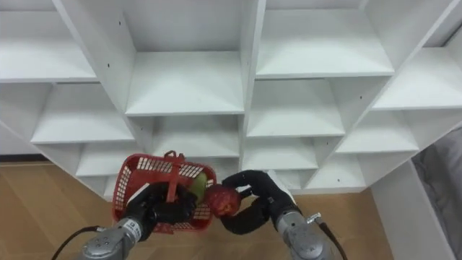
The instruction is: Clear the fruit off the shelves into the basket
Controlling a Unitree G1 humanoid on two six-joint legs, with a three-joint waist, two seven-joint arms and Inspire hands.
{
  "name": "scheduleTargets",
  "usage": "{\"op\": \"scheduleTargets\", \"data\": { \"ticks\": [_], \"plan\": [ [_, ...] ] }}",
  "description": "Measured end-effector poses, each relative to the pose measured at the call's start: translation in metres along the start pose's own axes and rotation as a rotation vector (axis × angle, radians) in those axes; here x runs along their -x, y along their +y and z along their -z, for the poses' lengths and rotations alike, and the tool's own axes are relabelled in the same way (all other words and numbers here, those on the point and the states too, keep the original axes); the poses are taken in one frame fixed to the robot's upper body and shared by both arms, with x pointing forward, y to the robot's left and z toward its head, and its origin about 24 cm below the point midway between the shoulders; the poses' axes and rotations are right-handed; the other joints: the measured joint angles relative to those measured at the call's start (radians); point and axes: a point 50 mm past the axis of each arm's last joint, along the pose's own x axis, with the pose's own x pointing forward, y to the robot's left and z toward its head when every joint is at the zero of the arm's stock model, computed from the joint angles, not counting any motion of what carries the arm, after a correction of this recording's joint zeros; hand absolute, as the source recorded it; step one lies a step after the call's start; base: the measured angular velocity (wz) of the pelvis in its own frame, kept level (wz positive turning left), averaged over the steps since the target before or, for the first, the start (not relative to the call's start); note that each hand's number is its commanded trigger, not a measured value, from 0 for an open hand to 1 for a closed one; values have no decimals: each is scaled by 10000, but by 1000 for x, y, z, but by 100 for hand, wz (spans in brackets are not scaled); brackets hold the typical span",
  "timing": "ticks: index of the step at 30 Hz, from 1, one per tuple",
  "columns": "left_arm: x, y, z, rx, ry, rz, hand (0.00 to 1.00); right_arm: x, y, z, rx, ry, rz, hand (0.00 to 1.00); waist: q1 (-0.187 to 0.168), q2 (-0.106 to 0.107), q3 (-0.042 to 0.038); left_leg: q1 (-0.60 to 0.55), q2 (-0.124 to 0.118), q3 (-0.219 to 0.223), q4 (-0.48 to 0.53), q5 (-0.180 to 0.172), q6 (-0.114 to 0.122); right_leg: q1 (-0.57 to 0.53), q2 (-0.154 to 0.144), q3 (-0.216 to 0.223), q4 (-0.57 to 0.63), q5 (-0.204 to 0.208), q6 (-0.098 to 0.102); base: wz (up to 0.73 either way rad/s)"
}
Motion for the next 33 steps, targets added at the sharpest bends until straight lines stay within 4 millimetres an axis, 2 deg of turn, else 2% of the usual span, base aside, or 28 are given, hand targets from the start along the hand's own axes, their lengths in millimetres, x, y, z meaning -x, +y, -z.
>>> {"op": "scheduleTargets", "data": {
  "ticks": [15,21,33],
  "plan": [
    [0,-5,6,-293,277,836,100,-7,4,7,919,598,-554,100,467,57,-15,-241,-12,-180,19,4,0,-176,-74,-299,11,-2,-1,2],
    [0,-11,6,-842,350,1329,100,-8,3,10,970,766,-559,100,460,183,-11,-326,-10,-147,58,11,12,-198,-106,-391,29,0,-2,4],
    [-2,-21,2,-1246,359,2413,100,-16,-5,9,1180,1034,-507,100,496,279,19,-422,-13,-175,50,11,12,-256,-97,-362,-33,-1,-2,0]
  ]
}}
